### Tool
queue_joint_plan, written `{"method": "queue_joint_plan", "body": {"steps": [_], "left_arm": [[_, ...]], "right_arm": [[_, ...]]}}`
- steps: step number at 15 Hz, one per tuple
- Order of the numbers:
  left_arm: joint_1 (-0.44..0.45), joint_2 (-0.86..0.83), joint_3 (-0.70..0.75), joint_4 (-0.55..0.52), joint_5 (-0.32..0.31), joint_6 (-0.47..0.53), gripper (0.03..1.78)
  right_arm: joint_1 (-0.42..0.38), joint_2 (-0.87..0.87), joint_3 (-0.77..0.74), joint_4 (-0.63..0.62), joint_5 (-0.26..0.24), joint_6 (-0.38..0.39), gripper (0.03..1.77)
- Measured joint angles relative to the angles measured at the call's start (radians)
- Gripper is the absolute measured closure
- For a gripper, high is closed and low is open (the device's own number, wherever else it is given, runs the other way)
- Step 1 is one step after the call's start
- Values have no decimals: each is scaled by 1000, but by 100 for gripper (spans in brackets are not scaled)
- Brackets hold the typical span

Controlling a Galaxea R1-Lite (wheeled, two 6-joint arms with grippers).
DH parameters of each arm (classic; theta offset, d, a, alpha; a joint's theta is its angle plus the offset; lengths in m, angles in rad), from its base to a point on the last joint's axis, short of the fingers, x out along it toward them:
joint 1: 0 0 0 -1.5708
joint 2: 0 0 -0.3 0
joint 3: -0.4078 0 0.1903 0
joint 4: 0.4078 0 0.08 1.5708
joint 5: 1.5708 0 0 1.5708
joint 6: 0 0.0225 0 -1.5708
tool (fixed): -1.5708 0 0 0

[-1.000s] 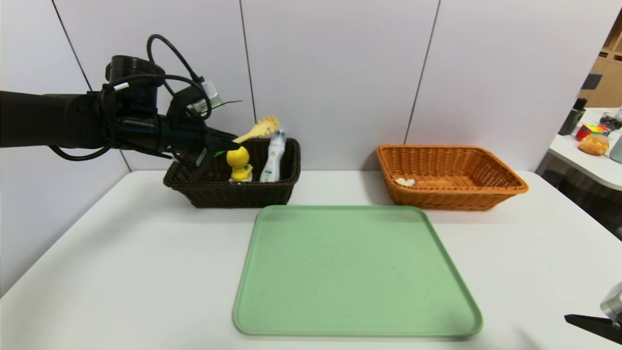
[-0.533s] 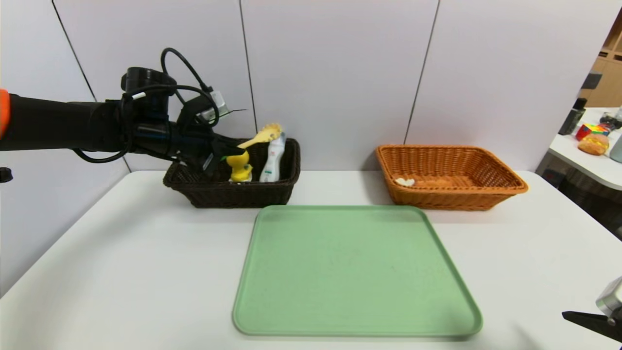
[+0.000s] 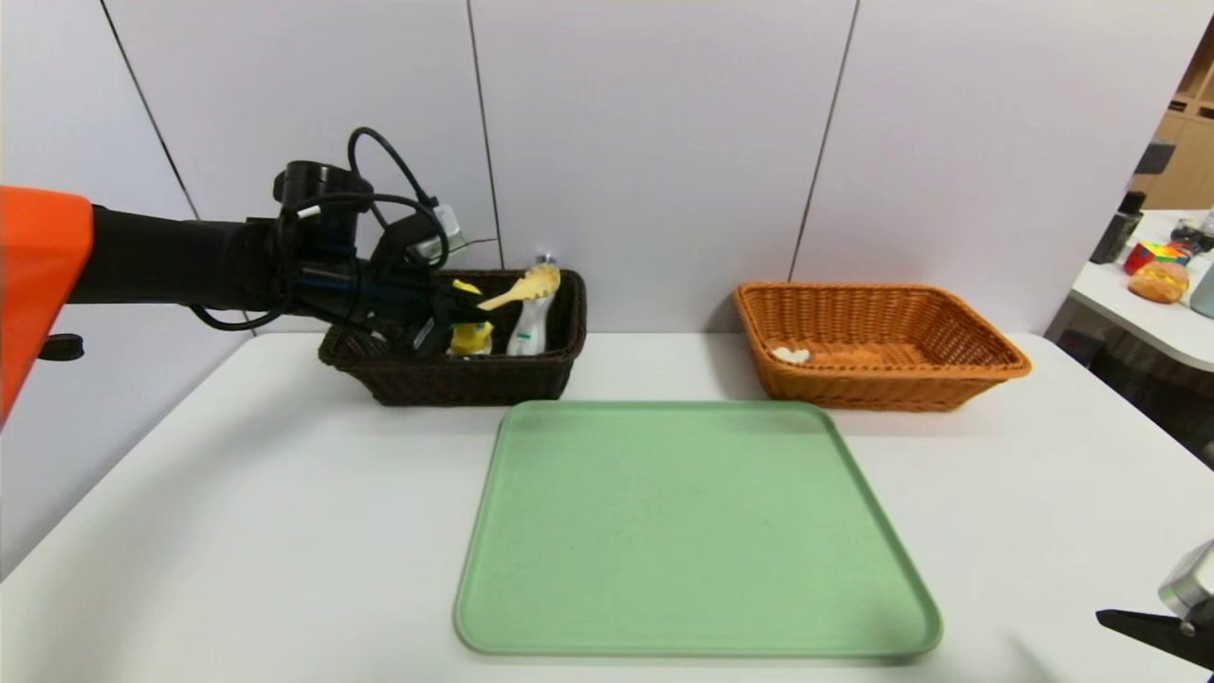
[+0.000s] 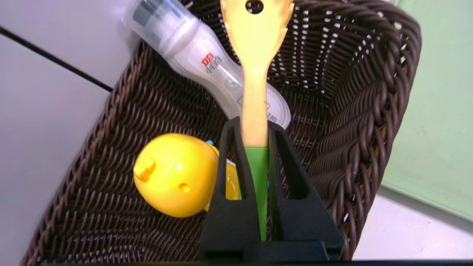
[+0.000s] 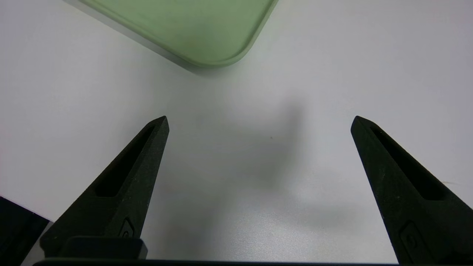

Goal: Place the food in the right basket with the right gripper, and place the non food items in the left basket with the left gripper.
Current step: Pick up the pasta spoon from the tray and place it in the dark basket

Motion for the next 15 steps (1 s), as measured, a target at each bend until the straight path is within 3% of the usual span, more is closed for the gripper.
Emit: {"method": "queue_joint_plan", "body": {"steps": [9, 15], "left_arm": [[10, 11, 8, 17, 43, 6, 167], [11, 20, 15, -9, 52, 8, 88]], "right_arm": [[0, 27, -1, -16, 1, -1, 10], [0, 37, -2, -17, 2, -1, 10]]}}
